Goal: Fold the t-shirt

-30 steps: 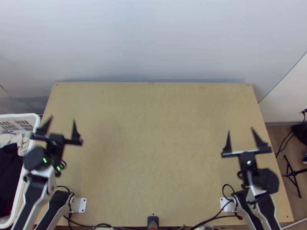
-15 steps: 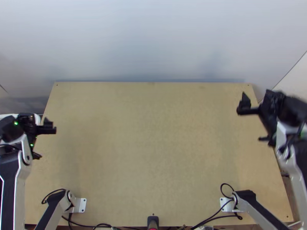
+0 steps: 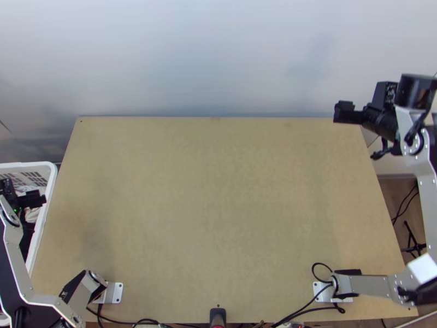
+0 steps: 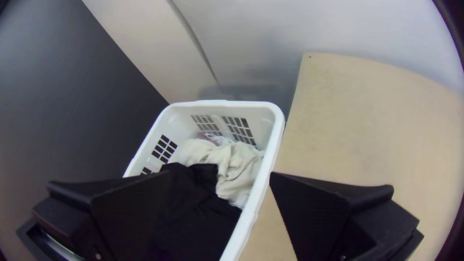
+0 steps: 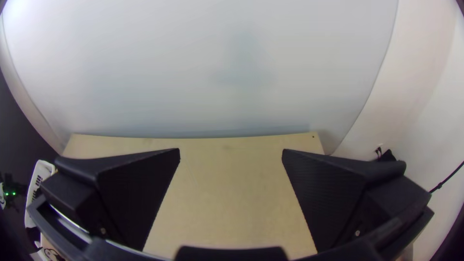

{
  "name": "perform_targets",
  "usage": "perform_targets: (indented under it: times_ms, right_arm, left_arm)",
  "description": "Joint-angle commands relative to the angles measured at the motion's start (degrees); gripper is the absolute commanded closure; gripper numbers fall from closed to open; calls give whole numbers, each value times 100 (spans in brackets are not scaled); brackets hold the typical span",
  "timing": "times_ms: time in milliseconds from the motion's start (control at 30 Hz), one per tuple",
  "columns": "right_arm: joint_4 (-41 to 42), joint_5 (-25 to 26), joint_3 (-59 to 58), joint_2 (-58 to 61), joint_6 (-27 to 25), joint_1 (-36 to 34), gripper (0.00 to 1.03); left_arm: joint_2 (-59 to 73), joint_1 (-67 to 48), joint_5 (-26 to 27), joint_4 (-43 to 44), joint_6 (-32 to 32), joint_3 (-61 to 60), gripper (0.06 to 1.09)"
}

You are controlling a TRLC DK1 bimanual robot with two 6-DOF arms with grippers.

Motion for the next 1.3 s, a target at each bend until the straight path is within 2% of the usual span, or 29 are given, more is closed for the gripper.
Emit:
perform_targets:
  times_ms: [0,233,333,500,667,733,867,1067,1267]
  right_arm:
    - [-429,-149,930,730,303,34,5]
    - [-367,-149,1071,976,663,289,5]
    - [-341,-149,1335,1082,619,280,5]
    - [-341,-149,1633,1135,329,482,5]
    - [-569,-149,2275,1354,303,456,5]
    - [-596,-140,2301,1354,303,473,5]
    - [-657,-140,2257,1275,294,535,5]
    - [-692,-131,2249,1187,294,588,5]
    - [-710,-105,2196,1117,285,649,5]
  left_arm:
    - [217,594,8,1040,693,-368,11]
    - [1684,972,324,1664,614,282,11]
    - [2449,1051,456,1410,702,757,11]
    - [3715,1236,456,1216,1326,1574,11]
    - [5130,1526,438,47,1256,3235,11]
    - [5508,1579,377,-32,1229,3657,11]
    - [6158,1649,210,-120,1308,4264,11]
    - [6800,1755,148,-840,1335,5362,15]
    - [6975,1781,-142,-568,1686,5494,16]
